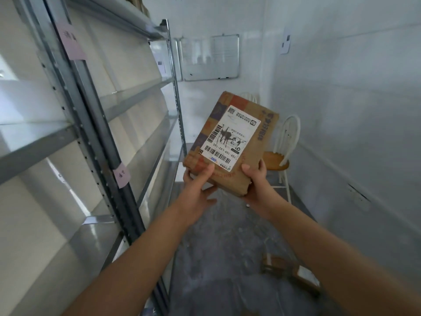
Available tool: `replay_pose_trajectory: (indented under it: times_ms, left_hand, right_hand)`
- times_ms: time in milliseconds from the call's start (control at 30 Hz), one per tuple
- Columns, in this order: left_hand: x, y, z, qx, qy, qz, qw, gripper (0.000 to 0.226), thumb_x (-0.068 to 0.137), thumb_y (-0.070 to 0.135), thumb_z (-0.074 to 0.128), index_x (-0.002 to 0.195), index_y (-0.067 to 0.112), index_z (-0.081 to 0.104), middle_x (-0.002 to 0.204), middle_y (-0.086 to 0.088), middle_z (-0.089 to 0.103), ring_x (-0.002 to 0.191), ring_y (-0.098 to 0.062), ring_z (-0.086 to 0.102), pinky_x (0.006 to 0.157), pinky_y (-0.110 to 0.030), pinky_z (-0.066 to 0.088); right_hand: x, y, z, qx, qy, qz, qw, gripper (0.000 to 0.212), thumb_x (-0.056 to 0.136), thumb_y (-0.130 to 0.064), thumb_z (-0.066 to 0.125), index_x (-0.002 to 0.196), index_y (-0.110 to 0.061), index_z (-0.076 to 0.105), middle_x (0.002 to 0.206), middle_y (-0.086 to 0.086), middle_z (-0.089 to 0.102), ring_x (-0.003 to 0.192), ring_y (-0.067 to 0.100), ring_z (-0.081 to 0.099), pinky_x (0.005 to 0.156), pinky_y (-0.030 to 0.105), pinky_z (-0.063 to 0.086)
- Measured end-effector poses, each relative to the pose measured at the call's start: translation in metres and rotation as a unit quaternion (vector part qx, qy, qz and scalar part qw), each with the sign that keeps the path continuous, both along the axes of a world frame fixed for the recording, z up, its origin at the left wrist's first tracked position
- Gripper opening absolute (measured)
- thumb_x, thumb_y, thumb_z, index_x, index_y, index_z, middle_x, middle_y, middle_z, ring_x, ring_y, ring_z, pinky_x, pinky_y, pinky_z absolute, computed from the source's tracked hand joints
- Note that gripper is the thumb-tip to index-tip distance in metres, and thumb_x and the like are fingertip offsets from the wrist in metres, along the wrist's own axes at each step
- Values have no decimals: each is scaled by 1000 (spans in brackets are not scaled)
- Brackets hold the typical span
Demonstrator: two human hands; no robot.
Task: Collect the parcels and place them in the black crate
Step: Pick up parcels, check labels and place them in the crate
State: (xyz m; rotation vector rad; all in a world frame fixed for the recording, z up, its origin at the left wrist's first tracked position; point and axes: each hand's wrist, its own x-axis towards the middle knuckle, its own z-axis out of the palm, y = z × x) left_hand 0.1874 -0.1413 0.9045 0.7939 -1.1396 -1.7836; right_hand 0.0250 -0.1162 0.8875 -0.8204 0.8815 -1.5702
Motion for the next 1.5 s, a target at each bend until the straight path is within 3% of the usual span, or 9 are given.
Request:
replay_pose_trajectory:
  times_ms: [167,333,467,567,733,933,1100,1267,1500]
  left_hand:
    - [9,-9,9,-48,0,73,996,75,72,34,73,138,31,37,110,3,70,96,-18,67,84,-40,53]
    - [39,-21,32,-161,-127,94,974,71,75,31,75,135,32,37,107,10,63,76,3,69,51,-11,51]
    - [55,-21,53,-210,-230,-31,950,71,62,37,76,127,37,46,122,0,58,101,-18,67,80,-32,56]
    - [53,-13,63,-213,-236,-118,941,56,67,31,72,119,38,52,115,-2,63,87,-18,72,68,-28,57]
    - [44,-4,74,-233,-245,-159,928,57,73,27,64,128,25,51,106,-2,68,82,-16,71,64,-24,55]
    - [56,-6,78,-281,-269,-39,921,77,72,61,62,140,36,37,148,1,39,127,-14,49,99,-25,39]
    - [78,-6,50,-239,-229,28,943,110,61,80,55,149,41,2,160,9,9,145,-13,16,114,-40,15]
    - [78,23,25,-269,-120,39,955,84,76,65,60,146,44,17,143,9,49,127,-11,52,107,-44,41]
    - [117,82,38,-235,-56,246,938,74,86,44,52,150,30,18,142,-8,50,122,-24,57,101,-48,47]
  right_hand:
    - [-18,2,1,-3,75,-30,997,130,42,-51,88,140,-53,2,138,-7,47,114,18,54,107,55,33]
    - [-69,7,31,-12,180,-215,960,137,39,-65,80,146,-39,-1,156,11,14,139,31,27,109,53,31]
    - [-81,24,61,-29,400,-21,916,111,44,-75,72,140,-46,24,152,0,25,140,19,25,99,29,32]
    - [-67,29,75,1,474,133,871,108,49,-69,73,141,-47,22,154,2,25,140,20,26,110,42,31]
    - [-42,35,62,36,380,313,869,91,71,-27,75,144,-37,21,131,11,58,116,31,59,88,43,53]
    - [-36,43,47,-3,281,199,939,39,74,-33,69,111,-36,57,109,1,71,99,20,68,72,27,56]
    - [-16,41,54,-18,154,148,977,39,80,-37,57,115,-21,57,100,1,74,89,19,71,64,27,57]
    - [26,33,53,-59,89,188,976,39,83,-37,54,118,-18,56,102,1,74,91,18,71,65,27,57]
    - [89,29,67,-93,90,274,953,62,78,-46,50,131,-13,49,98,-1,75,87,17,71,63,27,57]
